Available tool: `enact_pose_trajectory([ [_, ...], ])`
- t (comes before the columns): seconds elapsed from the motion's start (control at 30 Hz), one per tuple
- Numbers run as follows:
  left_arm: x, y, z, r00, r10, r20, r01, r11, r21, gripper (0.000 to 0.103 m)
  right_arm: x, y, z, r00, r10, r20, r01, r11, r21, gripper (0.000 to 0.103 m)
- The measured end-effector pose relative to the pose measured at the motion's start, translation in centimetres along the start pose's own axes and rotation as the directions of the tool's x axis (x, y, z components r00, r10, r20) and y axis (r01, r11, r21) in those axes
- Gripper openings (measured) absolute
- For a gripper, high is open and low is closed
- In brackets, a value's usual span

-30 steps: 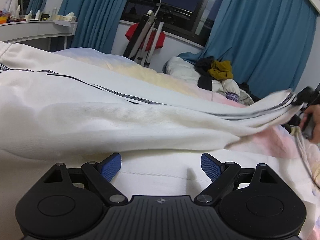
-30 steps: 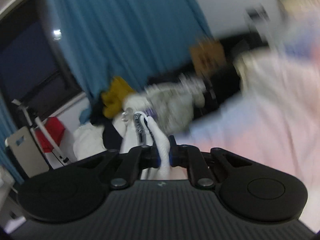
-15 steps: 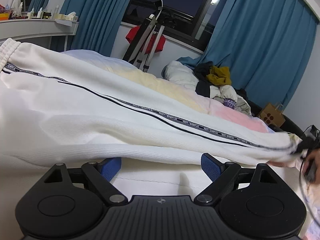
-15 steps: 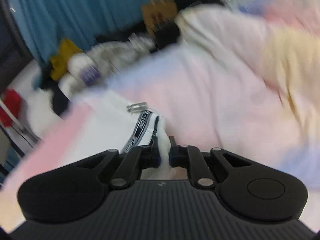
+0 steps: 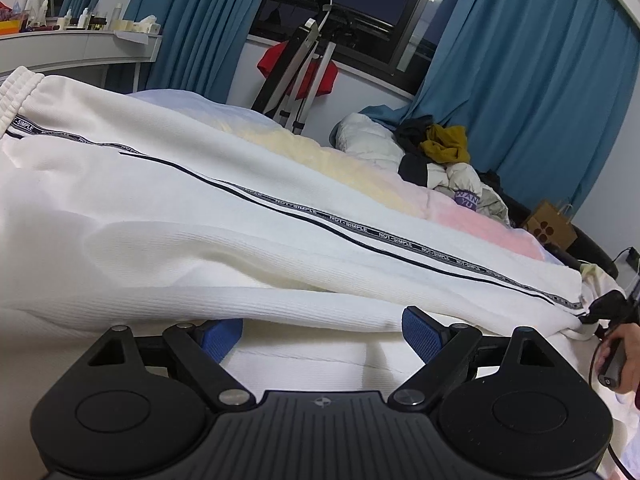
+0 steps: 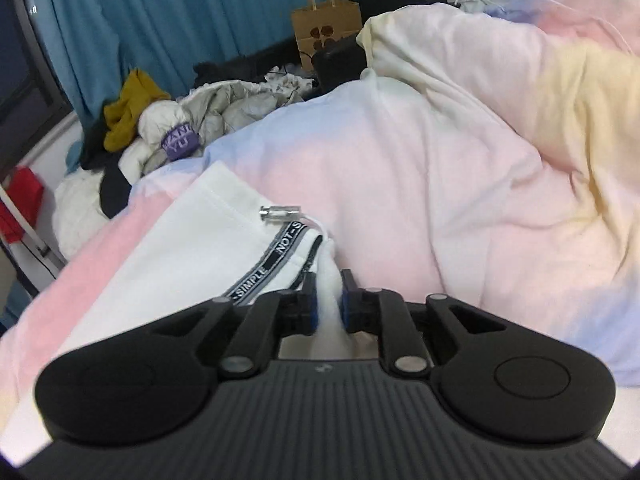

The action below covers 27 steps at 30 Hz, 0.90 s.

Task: Fold clothes

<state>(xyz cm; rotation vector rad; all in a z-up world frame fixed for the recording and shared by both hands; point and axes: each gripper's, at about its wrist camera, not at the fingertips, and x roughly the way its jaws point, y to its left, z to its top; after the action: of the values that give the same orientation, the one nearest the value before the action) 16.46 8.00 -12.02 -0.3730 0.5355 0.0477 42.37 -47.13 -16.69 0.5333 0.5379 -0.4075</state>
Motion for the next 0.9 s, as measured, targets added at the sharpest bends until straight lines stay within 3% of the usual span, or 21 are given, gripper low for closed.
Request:
enact_pose_trajectory([
  [0.07,0.1,0.0,0.0,1.000,0.001,-0.002,-0.001,1.000,0.000,0.089,-0.8,-0.4,0.0,1.000,0.031,0.007,-0.031,0.999,0.014,0.029],
  [0.23,-0.1,-0.2,0.0,1.000,-0.003,0.001,0.003,1.000,0.007,0.089,-3.8,-0.3,1.2,0.996,0.089,0.020,-0.090,0.996,0.019,0.067],
  [0.43,-1.0,-0.4,0.4,1.000,-0.030,-0.005,0.030,1.000,0.005,0.089,-10.0,0.4,-0.9,0.992,0.129,0.001,-0.128,0.987,-0.099,0.068],
  [0.67,-3.4,1.1,1.7,0.999,-0.046,-0.028,0.045,0.998,-0.043,0.089,-18.7,-0.2,-6.0,0.979,0.199,-0.040,-0.202,0.974,-0.101,0.068],
  [0.83,-8.3,3.8,1.7,0.998,0.023,-0.053,-0.022,0.999,0.027,0.089,-23.4,-1.2,-7.9,0.971,0.205,-0.120,-0.217,0.972,-0.094,0.068],
  [0.9,-10.2,4.3,2.2,0.998,0.058,-0.034,-0.057,0.997,0.051,0.089,-25.1,-1.4,-8.0,0.972,0.209,-0.109,-0.223,0.966,-0.134,0.068],
])
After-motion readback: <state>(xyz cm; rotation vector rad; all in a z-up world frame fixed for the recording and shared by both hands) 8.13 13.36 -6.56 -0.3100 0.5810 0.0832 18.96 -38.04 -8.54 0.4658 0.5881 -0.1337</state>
